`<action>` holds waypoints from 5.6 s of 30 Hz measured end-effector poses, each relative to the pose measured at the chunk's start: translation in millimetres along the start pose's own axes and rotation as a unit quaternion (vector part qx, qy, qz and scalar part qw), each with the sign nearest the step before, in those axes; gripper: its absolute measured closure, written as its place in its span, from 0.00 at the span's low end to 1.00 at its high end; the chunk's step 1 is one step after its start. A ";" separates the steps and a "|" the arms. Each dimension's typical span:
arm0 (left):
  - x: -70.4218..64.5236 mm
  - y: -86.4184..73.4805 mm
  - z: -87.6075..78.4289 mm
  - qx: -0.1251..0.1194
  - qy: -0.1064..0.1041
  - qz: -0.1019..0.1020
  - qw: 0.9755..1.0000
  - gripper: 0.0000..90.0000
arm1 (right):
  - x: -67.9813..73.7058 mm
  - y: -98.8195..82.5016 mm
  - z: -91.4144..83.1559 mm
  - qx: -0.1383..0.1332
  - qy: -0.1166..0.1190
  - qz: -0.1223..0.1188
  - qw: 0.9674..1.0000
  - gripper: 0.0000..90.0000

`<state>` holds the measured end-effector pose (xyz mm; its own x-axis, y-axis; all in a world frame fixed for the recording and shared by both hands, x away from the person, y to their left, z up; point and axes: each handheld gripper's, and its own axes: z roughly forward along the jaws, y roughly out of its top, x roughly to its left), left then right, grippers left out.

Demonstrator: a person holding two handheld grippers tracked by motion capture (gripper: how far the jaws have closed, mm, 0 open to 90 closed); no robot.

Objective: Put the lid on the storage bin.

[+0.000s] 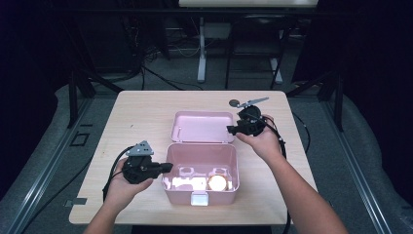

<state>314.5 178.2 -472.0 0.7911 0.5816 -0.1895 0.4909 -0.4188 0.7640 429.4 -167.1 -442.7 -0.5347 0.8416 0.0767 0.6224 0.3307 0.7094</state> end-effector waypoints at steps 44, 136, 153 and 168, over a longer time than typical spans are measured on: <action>-8.7 -10.9 12.7 0.018 -0.032 0.007 0.999 1.00 | -16.0 4.0 43.1 0.014 -0.025 0.066 0.997 0.65; -10.2 -10.7 13.5 0.023 -0.052 0.006 0.998 1.00 | -5.3 25.8 19.6 -0.054 -0.084 0.119 0.988 0.94; -10.4 -10.8 14.0 0.020 -0.049 0.003 0.999 1.00 | 1.2 25.4 -7.3 -0.087 -0.070 0.108 0.988 0.96; -10.4 -10.8 14.0 0.020 -0.049 0.002 0.999 1.00 | 11.0 20.3 -26.4 -0.115 -0.070 0.091 0.987 0.96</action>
<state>306.1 166.9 -486.8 0.8237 0.5103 -0.2472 0.5007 -0.4501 0.7394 421.1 -162.4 -409.0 -0.3314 0.9343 0.1311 0.5459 0.0766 0.8343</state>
